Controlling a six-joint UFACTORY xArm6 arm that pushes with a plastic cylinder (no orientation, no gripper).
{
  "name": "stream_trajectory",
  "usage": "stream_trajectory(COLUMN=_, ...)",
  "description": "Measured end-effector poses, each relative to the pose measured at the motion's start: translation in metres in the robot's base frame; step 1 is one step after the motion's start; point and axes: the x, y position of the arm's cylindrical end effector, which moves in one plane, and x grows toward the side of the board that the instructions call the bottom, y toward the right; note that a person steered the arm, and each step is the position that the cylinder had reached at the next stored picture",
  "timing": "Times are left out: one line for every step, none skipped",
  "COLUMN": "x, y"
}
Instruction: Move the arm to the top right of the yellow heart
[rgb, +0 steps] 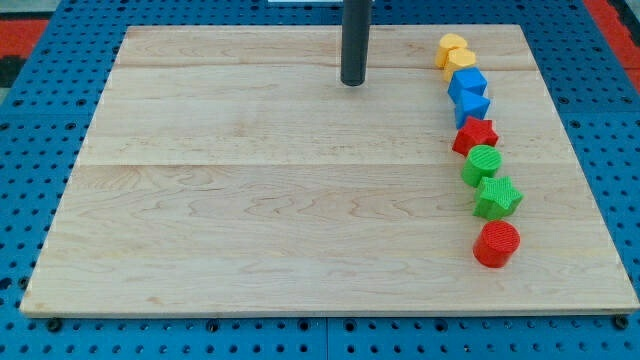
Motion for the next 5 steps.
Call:
stream_trajectory(x=0.0, y=0.0)
stream_trajectory(x=0.0, y=0.0)
stream_trajectory(x=-0.001, y=0.0)
stream_trajectory(x=-0.001, y=0.004)
stream_trajectory(x=-0.027, y=0.038)
